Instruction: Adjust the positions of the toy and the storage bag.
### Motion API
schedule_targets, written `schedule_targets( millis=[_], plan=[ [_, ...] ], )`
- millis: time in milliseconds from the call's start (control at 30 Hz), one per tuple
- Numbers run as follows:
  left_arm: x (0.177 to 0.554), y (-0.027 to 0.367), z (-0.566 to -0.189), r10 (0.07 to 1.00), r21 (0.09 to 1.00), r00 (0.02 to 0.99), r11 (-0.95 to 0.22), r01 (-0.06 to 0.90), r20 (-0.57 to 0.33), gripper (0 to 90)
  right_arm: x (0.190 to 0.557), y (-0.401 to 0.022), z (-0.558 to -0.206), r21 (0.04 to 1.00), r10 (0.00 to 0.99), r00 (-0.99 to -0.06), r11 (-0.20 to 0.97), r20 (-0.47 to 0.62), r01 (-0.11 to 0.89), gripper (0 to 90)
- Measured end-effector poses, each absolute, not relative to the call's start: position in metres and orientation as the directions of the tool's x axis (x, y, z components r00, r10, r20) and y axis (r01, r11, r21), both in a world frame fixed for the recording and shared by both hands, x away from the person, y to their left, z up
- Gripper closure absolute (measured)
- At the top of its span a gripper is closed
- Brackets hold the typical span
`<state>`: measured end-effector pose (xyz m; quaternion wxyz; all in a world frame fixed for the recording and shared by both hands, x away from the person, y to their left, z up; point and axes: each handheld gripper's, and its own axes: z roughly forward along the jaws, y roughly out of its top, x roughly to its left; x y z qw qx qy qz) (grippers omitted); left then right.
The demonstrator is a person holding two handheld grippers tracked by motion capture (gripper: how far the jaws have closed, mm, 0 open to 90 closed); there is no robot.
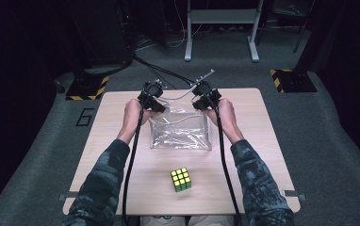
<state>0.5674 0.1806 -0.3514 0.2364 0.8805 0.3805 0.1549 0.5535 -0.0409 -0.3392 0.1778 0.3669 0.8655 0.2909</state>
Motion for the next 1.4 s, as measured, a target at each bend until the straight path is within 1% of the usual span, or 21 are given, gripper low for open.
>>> schedule_targets(
  millis=[33, 200, 500, 700, 767, 800, 967, 1067, 1233, 1367, 1400],
  plan=[
    [0.566, 0.182, -0.35, 0.746, 0.538, 0.658, -0.598, 0.594, 0.102, 85.1, 0.552, -0.041, -0.339, 0.641, 0.757, -0.646, 0.542, -0.092, 0.544, 87.1],
    [0.564, 0.193, -0.348, 0.773, 0.566, 0.627, -0.56, 0.604, 0.096, 85.7, 0.549, -0.055, -0.336, 0.65, 0.775, -0.623, 0.529, -0.106, 0.546, 87.8],
    [0.564, 0.217, -0.345, 0.826, 0.586, 0.562, -0.477, 0.656, 0.042, 85.9, 0.543, -0.084, -0.337, 0.665, 0.803, -0.587, 0.494, -0.103, 0.559, 88.0],
    [0.563, 0.228, -0.344, 0.84, 0.594, 0.542, -0.448, 0.668, 0.026, 86.0, 0.542, -0.098, -0.338, 0.661, 0.821, -0.557, 0.485, -0.121, 0.572, 88.1],
    [0.563, 0.23, -0.343, 0.841, 0.597, 0.539, -0.448, 0.666, 0.03, 86.0, 0.541, -0.102, -0.338, 0.661, 0.83, -0.543, 0.479, -0.126, 0.578, 88.1],
    [0.563, 0.232, -0.342, 0.84, 0.6, 0.542, -0.449, 0.662, 0.03, 86.0, 0.54, -0.102, -0.337, 0.669, 0.842, -0.527, 0.456, -0.111, 0.588, 88.1],
    [0.561, 0.228, -0.34, 0.839, 0.599, 0.541, -0.462, 0.654, 0.058, 86.1, 0.538, -0.105, -0.337, 0.662, 0.838, -0.522, 0.481, -0.156, 0.575, 88.2],
    [0.559, 0.223, -0.337, 0.831, 0.593, 0.551, -0.481, 0.646, 0.075, 86.0, 0.537, -0.105, -0.334, 0.666, 0.843, -0.514, 0.475, -0.157, 0.575, 88.1],
    [0.557, 0.218, -0.334, 0.822, 0.586, 0.561, -0.501, 0.637, 0.092, 86.0, 0.535, -0.108, -0.324, 0.67, 0.843, -0.504, 0.485, -0.188, 0.562, 88.1],
    [0.556, 0.217, -0.337, 0.818, 0.573, 0.567, -0.512, 0.64, 0.098, 86.0, 0.536, -0.109, -0.327, 0.661, 0.851, -0.491, 0.478, -0.185, 0.579, 88.2],
    [0.556, 0.217, -0.338, 0.816, 0.573, 0.57, -0.514, 0.638, 0.097, 85.9, 0.537, -0.112, -0.328, 0.653, 0.846, -0.5, 0.487, -0.187, 0.58, 88.2]
  ],
)
